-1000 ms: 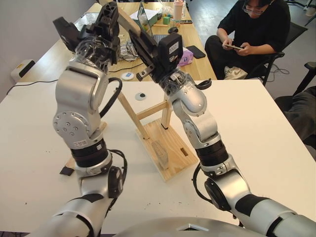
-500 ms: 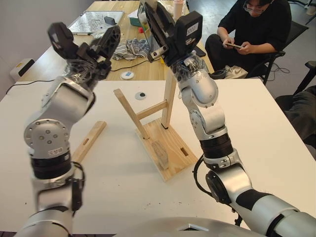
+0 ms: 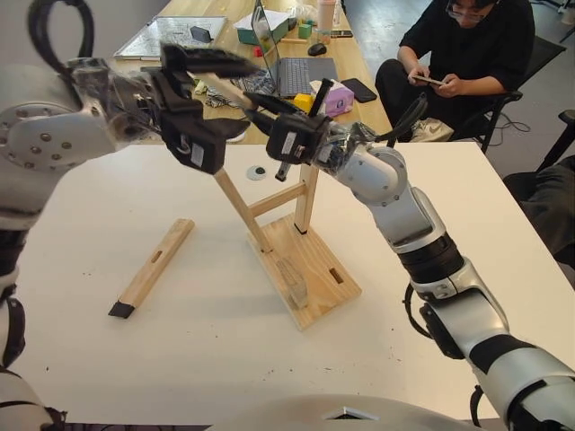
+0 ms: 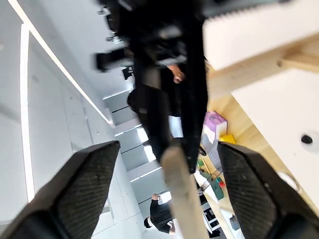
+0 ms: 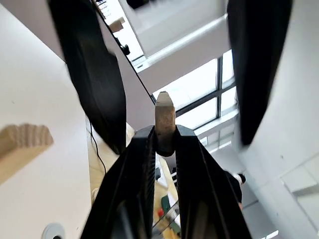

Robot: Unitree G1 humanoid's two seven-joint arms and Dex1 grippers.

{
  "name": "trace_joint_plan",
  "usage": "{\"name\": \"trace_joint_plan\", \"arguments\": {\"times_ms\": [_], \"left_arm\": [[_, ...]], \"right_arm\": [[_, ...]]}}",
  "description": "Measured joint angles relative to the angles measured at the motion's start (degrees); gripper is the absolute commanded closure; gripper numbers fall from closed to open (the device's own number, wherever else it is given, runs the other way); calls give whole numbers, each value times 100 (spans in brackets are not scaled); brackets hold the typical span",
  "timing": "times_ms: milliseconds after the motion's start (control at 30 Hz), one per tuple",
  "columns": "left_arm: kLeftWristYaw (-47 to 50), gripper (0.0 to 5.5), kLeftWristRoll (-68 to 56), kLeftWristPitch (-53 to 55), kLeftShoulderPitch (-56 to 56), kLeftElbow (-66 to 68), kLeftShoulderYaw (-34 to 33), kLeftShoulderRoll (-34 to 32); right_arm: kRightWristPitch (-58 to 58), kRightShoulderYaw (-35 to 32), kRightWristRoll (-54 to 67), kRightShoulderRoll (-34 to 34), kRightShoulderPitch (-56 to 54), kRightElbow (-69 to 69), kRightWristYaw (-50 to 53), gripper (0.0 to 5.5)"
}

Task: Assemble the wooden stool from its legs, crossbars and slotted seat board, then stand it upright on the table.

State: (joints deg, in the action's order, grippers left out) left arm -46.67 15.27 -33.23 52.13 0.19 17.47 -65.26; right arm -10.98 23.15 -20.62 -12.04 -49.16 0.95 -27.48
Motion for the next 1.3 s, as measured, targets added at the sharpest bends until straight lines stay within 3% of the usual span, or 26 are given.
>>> {"name": "trace_joint_plan", "arguments": {"times_ms": [233,433,700,1300], "left_arm": [[-282,194,217,-427,269,602,-35,295],[-545,194,-381,407,89,152,-445,476],[-574,194,-277,935,-486,-339,-769,492],[-262,467,48,568,-565,288,-1011,536]], "right_arm": [[6,-2,-135,-31,-68,-99,-135,510],[182,-59,-363,-53,-67,-71,-110,510],[243,-65,-413,-211,-64,-21,-109,510],[183,-39,-404,-206,-54,14,-170,510]]}}
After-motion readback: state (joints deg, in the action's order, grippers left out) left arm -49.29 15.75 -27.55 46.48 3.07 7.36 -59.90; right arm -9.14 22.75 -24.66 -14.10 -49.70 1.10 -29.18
